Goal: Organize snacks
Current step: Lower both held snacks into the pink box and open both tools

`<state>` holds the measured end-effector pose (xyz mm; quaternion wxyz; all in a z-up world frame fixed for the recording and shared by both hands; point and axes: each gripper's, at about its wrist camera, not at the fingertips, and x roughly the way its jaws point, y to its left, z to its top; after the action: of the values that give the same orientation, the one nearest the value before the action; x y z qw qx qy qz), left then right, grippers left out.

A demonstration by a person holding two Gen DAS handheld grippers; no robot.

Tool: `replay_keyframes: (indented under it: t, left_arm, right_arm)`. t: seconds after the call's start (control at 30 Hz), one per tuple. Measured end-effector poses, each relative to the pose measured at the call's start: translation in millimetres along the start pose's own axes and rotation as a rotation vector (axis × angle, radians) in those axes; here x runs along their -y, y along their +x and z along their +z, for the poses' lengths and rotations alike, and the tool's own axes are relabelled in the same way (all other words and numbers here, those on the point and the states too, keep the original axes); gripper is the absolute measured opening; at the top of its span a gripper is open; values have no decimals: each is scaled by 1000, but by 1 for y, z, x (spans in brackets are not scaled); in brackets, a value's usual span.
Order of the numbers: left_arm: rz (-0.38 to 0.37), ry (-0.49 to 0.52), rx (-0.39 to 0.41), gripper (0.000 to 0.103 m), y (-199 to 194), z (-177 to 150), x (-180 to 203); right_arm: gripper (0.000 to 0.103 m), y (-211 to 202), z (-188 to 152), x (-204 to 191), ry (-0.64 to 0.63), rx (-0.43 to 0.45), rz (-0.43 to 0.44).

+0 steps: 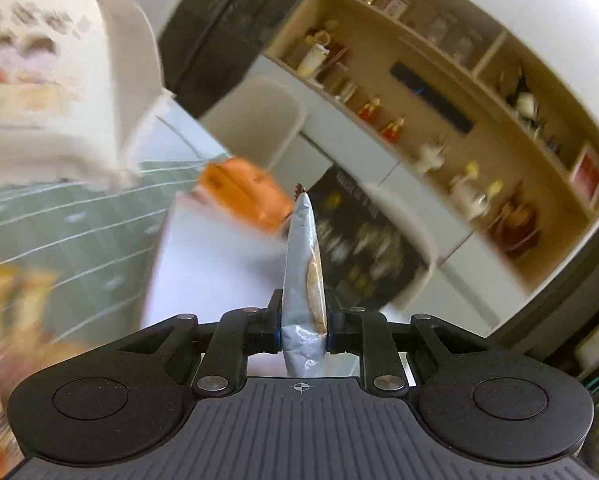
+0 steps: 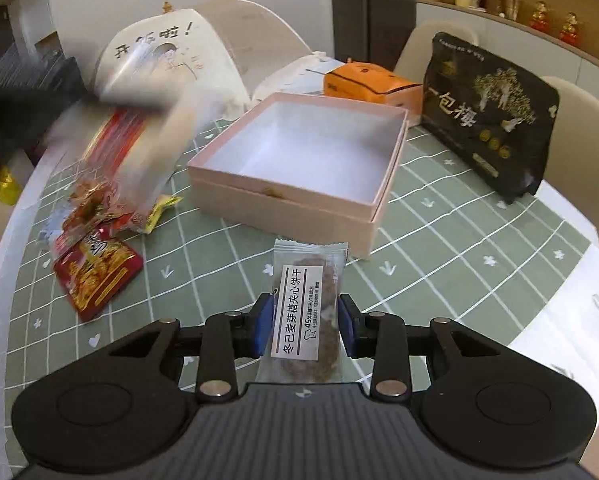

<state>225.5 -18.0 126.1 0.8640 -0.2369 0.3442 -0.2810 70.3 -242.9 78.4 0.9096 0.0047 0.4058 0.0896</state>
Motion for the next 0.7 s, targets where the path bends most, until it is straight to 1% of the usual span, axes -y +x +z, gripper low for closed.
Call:
replay_keyframes:
  t: [0.03,0.1,0.13,0.2,0.3,0.33,0.4,0.47,0.5,0.57,0.6,0.63,0.7]
  left_arm:
    - [13,-48,9,25,15,12,-10]
    - [72,-77,45,25,28,20,-26]
    - [102,-63,54,26,31,20,-32]
    - [182,-15,43,26,35,12,-41]
    - [257,50,8,26,35,-5,-46]
    - [267,54,8,26,29,-7,-48]
    - [271,22,14,26,12,-17,-54]
    - [275,-17,19,26,-10,-29,-61]
    - [283,-23,26,26,-18,-33,-64]
    - [313,-16,44,26,-42,-43,-73]
    - [339,-7,57,26,-53,-48,-78]
    - [364,0,67,26,-61,-49,-83]
    - [410,-7,63,26,-68,-46,-95]
  right_arm:
    - [34,0,1,-1,-3,0,-4]
    - [34,-1,3,-1,-10,1,-15]
    - [34,-2,4,-2,-11,2,-23]
    - [34,-4,9,3,0,12,-28]
    - [34,3,34,5,15,38,-16]
    - [34,7,45,5,18,55,-13]
    - [35,21,77,4,34,113,2]
    - [45,40,107,8,84,168,30]
    - [58,53,120,8,102,174,28]
    - [60,81,138,6,102,146,-19]
    - [60,92,141,2,93,126,-36]
    - [60,101,139,-3,85,107,-36]
    - [58,115,129,-17,68,52,-5]
